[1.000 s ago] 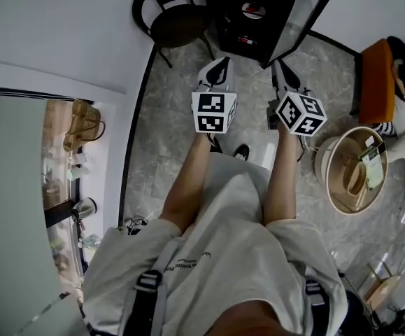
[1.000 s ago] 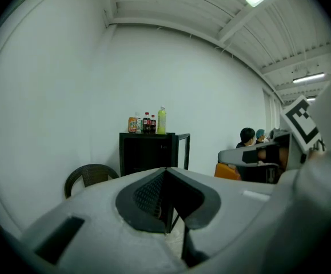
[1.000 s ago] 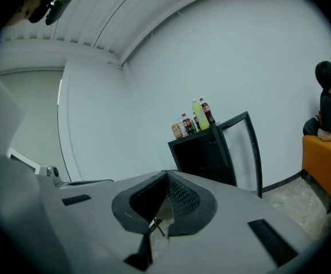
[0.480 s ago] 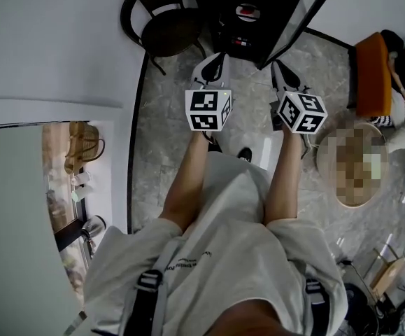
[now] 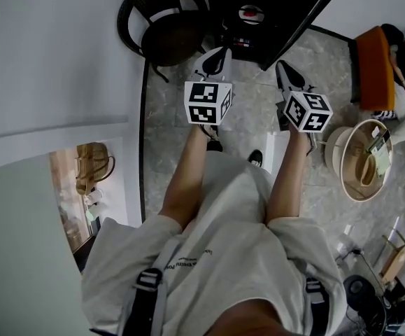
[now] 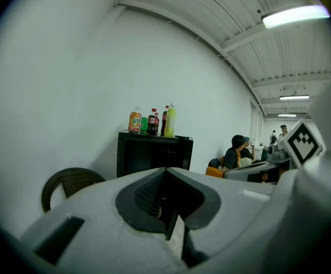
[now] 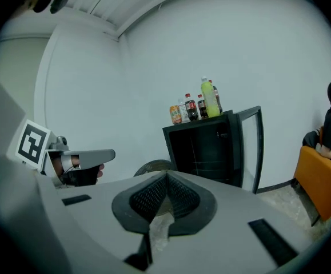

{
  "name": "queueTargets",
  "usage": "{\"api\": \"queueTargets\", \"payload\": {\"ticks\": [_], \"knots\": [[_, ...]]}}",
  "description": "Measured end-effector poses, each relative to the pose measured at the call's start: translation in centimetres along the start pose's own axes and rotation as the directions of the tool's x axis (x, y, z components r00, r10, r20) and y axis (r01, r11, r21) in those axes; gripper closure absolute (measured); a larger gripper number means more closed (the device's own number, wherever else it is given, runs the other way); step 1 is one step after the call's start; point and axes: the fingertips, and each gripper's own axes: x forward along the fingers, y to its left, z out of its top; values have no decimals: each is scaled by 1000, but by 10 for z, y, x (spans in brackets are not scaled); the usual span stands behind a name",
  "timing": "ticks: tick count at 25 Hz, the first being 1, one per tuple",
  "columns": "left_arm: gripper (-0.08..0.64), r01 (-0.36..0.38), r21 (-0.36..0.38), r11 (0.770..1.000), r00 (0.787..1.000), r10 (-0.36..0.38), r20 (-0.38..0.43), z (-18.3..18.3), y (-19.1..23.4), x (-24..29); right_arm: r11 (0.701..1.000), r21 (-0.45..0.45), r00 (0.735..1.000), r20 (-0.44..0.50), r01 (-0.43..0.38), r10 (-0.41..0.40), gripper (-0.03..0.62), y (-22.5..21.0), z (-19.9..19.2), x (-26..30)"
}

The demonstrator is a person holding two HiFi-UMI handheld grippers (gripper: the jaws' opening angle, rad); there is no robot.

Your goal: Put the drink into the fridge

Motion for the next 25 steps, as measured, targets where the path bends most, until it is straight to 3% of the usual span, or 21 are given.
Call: {"api": "queueTargets", "payload": {"ticks": [9, 13, 18, 25], "knots": [[551, 38, 28, 999, 999, -38, -22, 0, 65, 11, 998, -2, 998, -15, 60, -60, 586, 20, 0, 55], [551, 52, 80, 995, 998, -48, -41, -1, 82, 11, 998, -12, 998, -2, 66, -66, 586, 34, 8, 69], [551, 62, 56, 996, 998, -62, -15, 9, 94, 14, 996, -35, 997, 7, 83, -83, 586, 41, 18, 81], [551, 56, 47, 997, 998, -56, 1, 18, 105, 34, 993, -38, 993, 24, 115, -114, 586, 17, 39, 103]]}}
